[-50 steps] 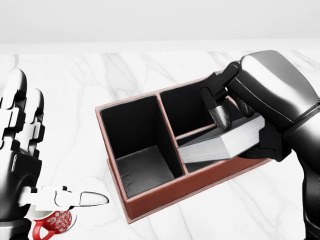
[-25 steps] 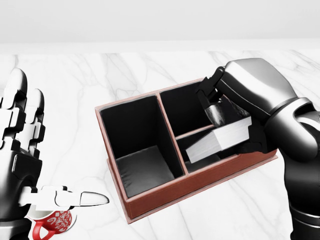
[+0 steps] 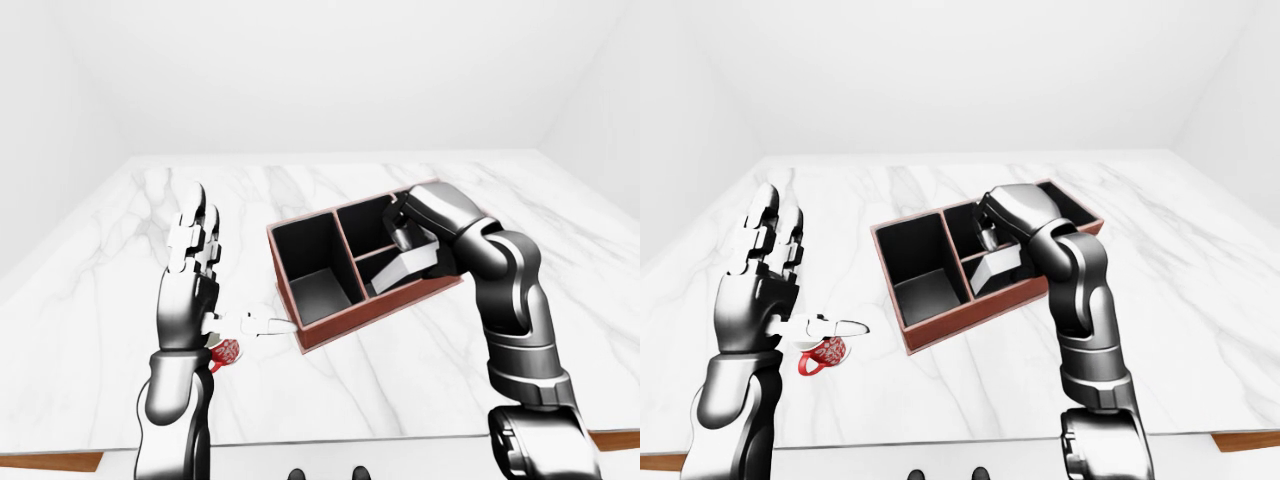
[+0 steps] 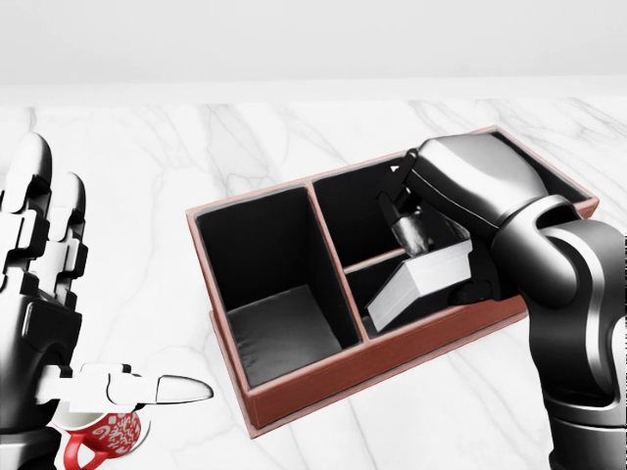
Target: Pick up the book and place it in the back compartment of the caddy.
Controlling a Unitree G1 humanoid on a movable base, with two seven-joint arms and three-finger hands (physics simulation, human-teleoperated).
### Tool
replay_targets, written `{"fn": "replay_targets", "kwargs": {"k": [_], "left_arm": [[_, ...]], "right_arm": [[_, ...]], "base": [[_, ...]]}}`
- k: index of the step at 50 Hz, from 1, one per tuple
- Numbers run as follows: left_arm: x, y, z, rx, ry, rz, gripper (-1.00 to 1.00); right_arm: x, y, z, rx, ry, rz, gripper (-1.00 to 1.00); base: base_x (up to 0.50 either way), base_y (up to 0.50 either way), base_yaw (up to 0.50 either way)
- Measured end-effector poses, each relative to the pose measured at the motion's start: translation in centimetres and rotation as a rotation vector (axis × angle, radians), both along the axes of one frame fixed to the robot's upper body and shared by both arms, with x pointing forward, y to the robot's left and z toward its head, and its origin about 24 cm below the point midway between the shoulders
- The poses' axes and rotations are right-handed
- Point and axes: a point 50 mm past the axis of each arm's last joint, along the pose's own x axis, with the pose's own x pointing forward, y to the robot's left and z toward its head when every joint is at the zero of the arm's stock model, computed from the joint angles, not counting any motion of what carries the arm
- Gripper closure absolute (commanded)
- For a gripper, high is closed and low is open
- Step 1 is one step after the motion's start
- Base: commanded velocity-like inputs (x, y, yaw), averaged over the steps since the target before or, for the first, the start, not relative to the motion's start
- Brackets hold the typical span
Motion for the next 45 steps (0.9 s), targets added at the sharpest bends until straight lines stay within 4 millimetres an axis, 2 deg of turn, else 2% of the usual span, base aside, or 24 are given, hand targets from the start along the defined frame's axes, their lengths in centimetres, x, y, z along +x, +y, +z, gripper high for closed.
{"fn": "replay_targets", "kwargs": {"k": [26,45], "left_arm": [[0.0,0.0,0.1,0.000,-0.003,-0.001,-1.00],[0.0,-0.1,0.0,0.000,-0.001,-0.002,-1.00]], "right_arm": [[1.5,0.6,-1.1,-0.046,0.053,-0.030,1.00],[2.7,1.0,-1.1,-0.063,0.041,-0.056,1.00]], "base": [[0.00,0.00,0.00],[0.00,0.00,0.00]]}}
